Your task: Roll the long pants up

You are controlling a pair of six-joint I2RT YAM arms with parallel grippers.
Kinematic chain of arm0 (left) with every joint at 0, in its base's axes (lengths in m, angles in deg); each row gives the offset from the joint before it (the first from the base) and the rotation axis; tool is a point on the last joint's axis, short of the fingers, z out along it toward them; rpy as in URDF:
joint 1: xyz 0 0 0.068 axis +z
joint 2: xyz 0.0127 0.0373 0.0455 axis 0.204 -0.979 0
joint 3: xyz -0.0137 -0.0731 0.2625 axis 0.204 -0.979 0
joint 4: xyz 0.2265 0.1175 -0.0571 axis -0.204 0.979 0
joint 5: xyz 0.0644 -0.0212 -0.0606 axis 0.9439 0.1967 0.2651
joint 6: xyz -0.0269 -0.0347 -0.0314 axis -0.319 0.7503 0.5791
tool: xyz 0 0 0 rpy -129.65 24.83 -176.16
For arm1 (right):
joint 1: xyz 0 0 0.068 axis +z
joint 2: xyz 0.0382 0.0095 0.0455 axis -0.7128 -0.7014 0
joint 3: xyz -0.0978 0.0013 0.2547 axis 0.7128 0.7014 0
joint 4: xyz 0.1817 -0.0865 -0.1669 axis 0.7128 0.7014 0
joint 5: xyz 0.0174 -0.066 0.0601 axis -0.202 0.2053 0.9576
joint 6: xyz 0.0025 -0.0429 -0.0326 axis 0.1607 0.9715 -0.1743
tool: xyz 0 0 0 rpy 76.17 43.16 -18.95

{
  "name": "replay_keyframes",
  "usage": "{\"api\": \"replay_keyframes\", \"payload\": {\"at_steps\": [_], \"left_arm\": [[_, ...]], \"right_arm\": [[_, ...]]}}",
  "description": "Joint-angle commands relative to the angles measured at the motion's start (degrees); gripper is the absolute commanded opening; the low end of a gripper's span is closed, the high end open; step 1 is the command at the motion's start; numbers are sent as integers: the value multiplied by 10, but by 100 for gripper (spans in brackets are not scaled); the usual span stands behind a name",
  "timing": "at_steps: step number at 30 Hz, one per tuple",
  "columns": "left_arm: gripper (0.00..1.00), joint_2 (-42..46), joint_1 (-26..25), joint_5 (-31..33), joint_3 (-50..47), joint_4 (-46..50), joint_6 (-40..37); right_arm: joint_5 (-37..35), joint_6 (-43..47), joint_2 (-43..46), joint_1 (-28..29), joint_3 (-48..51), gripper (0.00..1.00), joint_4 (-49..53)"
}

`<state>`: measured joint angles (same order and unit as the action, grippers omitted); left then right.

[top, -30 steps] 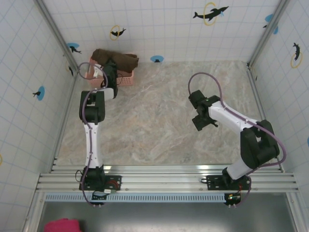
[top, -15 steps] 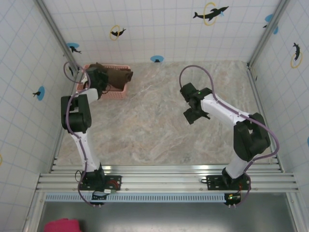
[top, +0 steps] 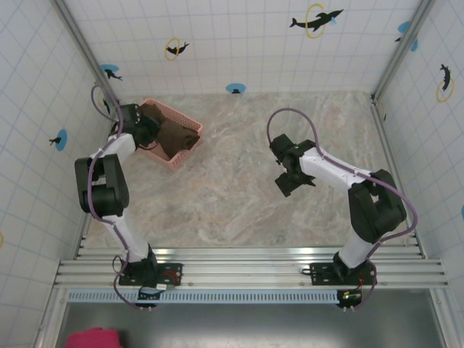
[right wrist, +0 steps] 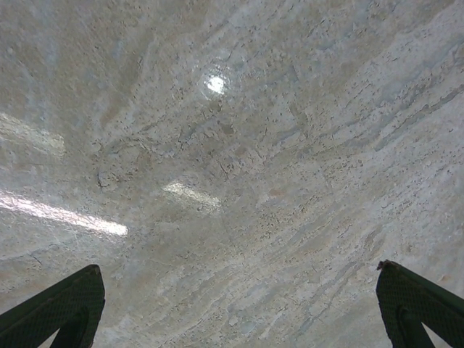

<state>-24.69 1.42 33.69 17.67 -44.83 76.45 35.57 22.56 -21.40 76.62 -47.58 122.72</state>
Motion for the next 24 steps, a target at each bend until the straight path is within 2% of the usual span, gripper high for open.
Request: {"api": "replay_keyframes", "payload": {"at_steps": [1, 7, 16, 20, 24], "left_arm": [[0, 38, 11, -13, -15, -96, 17], [0, 6, 27, -12, -49, -277, 142], [0, -58, 12, 30, -12, -505, 328], [0, -53, 10, 40, -7, -528, 349], [0, -33, 17, 38, -16, -477, 318]], "right_arm": [[5, 7, 21, -4, 8, 99, -17], [8, 15, 13, -6, 6, 99, -23], [16, 11, -17, -8, 10, 99, -37], [19, 8, -28, -9, 12, 99, -43], [22, 5, -32, -9, 12, 99, -48]]}}
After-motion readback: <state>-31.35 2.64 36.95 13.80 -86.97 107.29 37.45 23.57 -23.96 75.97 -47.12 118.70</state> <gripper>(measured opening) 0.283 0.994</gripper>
